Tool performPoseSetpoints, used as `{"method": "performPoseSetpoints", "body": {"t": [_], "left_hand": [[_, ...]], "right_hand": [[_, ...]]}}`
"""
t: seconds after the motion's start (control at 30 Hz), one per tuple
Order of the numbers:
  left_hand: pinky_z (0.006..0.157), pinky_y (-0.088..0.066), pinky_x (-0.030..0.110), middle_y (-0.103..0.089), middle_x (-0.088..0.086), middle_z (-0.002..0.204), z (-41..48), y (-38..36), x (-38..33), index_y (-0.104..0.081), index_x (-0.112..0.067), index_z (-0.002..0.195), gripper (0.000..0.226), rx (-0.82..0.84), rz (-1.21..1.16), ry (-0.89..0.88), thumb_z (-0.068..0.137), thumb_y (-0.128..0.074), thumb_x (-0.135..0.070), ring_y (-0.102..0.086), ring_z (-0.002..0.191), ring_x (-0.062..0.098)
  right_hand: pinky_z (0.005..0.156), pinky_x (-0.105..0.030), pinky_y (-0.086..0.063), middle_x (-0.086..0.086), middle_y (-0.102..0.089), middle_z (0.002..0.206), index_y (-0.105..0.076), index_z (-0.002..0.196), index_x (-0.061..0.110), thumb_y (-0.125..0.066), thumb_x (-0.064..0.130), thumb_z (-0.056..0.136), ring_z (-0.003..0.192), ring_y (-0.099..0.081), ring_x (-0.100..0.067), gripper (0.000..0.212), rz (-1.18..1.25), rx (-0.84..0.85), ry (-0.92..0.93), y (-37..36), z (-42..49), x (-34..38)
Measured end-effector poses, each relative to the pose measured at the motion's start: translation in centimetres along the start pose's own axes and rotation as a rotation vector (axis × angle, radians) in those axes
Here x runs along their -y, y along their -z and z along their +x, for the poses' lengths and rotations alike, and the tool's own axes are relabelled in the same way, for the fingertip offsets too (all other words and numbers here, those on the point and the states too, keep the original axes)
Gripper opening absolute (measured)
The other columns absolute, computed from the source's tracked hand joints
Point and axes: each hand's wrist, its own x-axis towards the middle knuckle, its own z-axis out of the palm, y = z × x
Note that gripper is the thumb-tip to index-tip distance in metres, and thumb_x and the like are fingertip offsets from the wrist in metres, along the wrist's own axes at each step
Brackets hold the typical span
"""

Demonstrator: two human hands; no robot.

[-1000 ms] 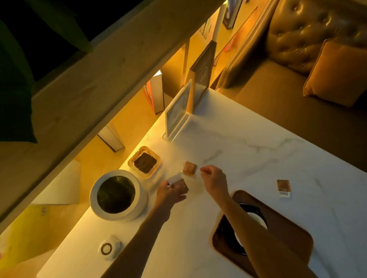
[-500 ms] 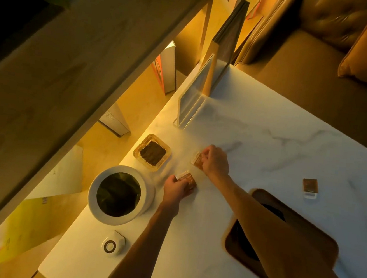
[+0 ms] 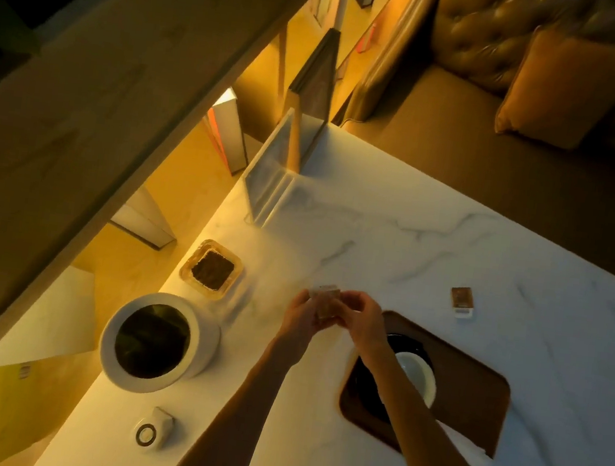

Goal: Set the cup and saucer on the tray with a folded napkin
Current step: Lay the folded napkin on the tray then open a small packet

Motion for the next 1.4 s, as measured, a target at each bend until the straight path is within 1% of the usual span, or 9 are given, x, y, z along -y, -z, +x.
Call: {"method": "performPoseSetpoints", "body": {"t": [0.2, 0.3, 0.4, 0.57, 0.87, 1.0, 1.17, 1.33, 1.4], "left_hand": [[0.093, -0.054, 0.054, -0.064, 0.030, 0.114, 2.2, -7.0, 1.5, -0.055, 0.007, 0.118, 0.030, 0.075, 0.275, 0.005, 0.093, -0.059, -0.009, -0.067, 0.102, 0.039], [0.077, -0.062, 0.039, -0.066, 0.025, 0.107, 4.2, -10.4, 2.7, -0.055, 0.005, 0.116, 0.025, 0.098, 0.314, 0.026, 0.095, -0.055, -0.009, -0.070, 0.089, 0.029], [0.067, -0.059, 0.028, -0.066, 0.016, 0.103, 6.6, -13.0, 4.0, -0.055, -0.005, 0.110, 0.015, 0.050, 0.379, 0.070, 0.097, -0.048, -0.006, -0.068, 0.081, 0.020], [0.057, -0.056, 0.024, -0.066, 0.006, 0.084, 10.4, -14.9, 4.5, -0.056, -0.009, 0.101, 0.012, -0.029, 0.450, 0.111, 0.095, -0.047, -0.003, -0.065, 0.067, 0.015], [0.075, -0.056, 0.036, -0.064, 0.009, 0.085, 12.7, -15.2, 5.0, -0.055, -0.015, 0.087, 0.015, -0.084, 0.420, 0.194, 0.093, -0.049, -0.003, -0.065, 0.075, 0.021], [0.068, -0.054, 0.034, -0.062, 0.010, 0.079, 11.0, -15.4, 4.4, -0.054, -0.012, 0.081, 0.020, -0.094, 0.387, 0.205, 0.094, -0.047, 0.001, -0.062, 0.069, 0.022], [0.059, -0.047, 0.030, -0.059, 0.012, 0.078, 7.9, -14.6, 2.1, -0.057, -0.010, 0.078, 0.022, -0.047, 0.365, 0.217, 0.094, -0.046, 0.000, -0.058, 0.061, 0.021], [0.076, -0.052, 0.039, -0.062, 0.014, 0.087, 4.0, -13.6, -1.1, -0.057, -0.003, 0.103, 0.013, -0.021, 0.335, 0.195, 0.097, -0.045, -0.004, -0.061, 0.074, 0.025], [0.074, -0.051, 0.039, -0.060, 0.015, 0.087, 2.8, -13.8, -2.3, -0.053, -0.002, 0.110, 0.017, 0.029, 0.317, 0.199, 0.099, -0.041, -0.008, -0.060, 0.075, 0.027]], "right_hand": [[0.065, -0.029, -0.061, -0.009, -0.072, 0.087, -0.063, 0.104, 0.000, -0.075, 0.014, 0.079, 0.073, -0.071, -0.021, 0.031, -0.044, -0.042, -0.025, 7.7, 0.7, 0.4], [0.071, -0.033, -0.060, -0.005, -0.072, 0.087, -0.067, 0.105, 0.003, -0.070, 0.018, 0.084, 0.077, -0.070, -0.019, 0.026, -0.218, -0.101, 0.006, 11.8, 1.7, 0.4], [0.084, -0.038, -0.056, -0.011, -0.072, 0.099, -0.069, 0.103, 0.008, -0.065, 0.016, 0.087, 0.092, -0.068, -0.026, 0.019, -0.352, -0.296, 0.038, 15.6, 3.1, 0.0], [0.081, -0.040, -0.051, -0.015, -0.068, 0.107, -0.062, 0.107, 0.006, -0.061, 0.018, 0.087, 0.098, -0.063, -0.032, 0.023, -0.406, -0.594, -0.097, 19.9, 6.2, -0.6], [0.085, -0.047, -0.053, -0.021, -0.056, 0.117, -0.061, 0.104, 0.004, -0.065, 0.017, 0.085, 0.105, -0.056, -0.038, 0.024, -0.392, -0.595, -0.226, 20.7, 8.5, -3.1], [0.087, -0.046, -0.048, -0.022, -0.049, 0.125, -0.052, 0.114, 0.007, -0.069, 0.019, 0.082, 0.109, -0.052, -0.041, 0.038, -0.391, -0.639, -0.253, 20.7, 7.7, -3.1], [0.096, -0.043, -0.044, -0.020, -0.066, 0.114, -0.066, 0.111, 0.006, -0.067, 0.028, 0.084, 0.108, -0.059, -0.037, 0.034, -0.474, -0.450, -0.396, 21.3, 6.3, -3.2], [0.085, -0.047, -0.053, -0.024, -0.060, 0.117, -0.054, 0.118, 0.000, -0.062, 0.012, 0.089, 0.105, -0.060, -0.038, 0.033, 0.012, -0.411, -0.290, 20.4, 2.6, -1.1], [0.075, -0.043, -0.056, -0.024, -0.057, 0.112, -0.050, 0.118, 0.000, -0.060, 0.010, 0.091, 0.093, -0.062, -0.033, 0.031, 0.201, -0.245, -0.191, 20.1, 1.1, 1.1]]}}
